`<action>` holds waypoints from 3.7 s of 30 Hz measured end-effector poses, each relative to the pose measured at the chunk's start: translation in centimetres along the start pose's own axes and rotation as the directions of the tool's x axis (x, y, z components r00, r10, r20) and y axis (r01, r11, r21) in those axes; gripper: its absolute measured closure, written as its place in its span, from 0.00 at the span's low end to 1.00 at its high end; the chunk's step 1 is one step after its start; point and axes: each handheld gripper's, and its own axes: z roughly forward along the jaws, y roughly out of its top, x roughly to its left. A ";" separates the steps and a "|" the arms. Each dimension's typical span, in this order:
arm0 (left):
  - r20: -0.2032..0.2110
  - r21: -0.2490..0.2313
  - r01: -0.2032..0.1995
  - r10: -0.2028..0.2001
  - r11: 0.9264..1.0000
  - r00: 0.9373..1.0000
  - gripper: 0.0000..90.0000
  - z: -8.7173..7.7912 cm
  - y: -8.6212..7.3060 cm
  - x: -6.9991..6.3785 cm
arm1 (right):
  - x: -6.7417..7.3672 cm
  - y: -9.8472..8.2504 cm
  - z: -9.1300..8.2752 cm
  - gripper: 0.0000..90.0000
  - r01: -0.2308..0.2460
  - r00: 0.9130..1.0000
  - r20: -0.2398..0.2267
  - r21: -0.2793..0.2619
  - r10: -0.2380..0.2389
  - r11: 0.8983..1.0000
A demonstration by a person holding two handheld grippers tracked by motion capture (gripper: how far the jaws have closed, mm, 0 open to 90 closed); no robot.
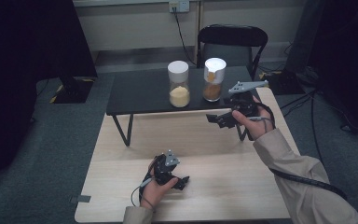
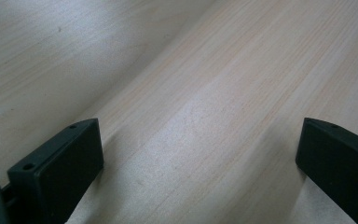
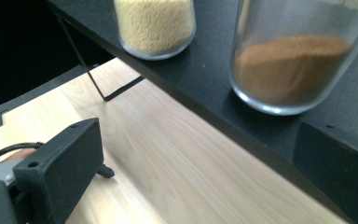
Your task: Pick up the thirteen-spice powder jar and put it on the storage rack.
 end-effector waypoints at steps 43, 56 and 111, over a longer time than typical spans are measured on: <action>0.000 0.001 -0.002 0.002 1.000 1.000 0.00 0.0 0.0 0.0 | 0.3 -6.7 0.9 0.01 -0.002 0.999 -0.039 -0.008 0.001 1.000; 0.000 0.001 -0.002 0.002 1.000 1.000 0.00 0.0 0.0 0.0 | 0.1 -8.4 1.2 0.01 0.001 0.999 -0.048 0.003 -0.001 1.000; 0.000 0.001 -0.001 0.001 1.000 1.000 0.00 0.0 0.0 0.0 | -1.6 -16.2 1.1 0.01 0.002 0.998 -0.065 0.070 0.003 0.998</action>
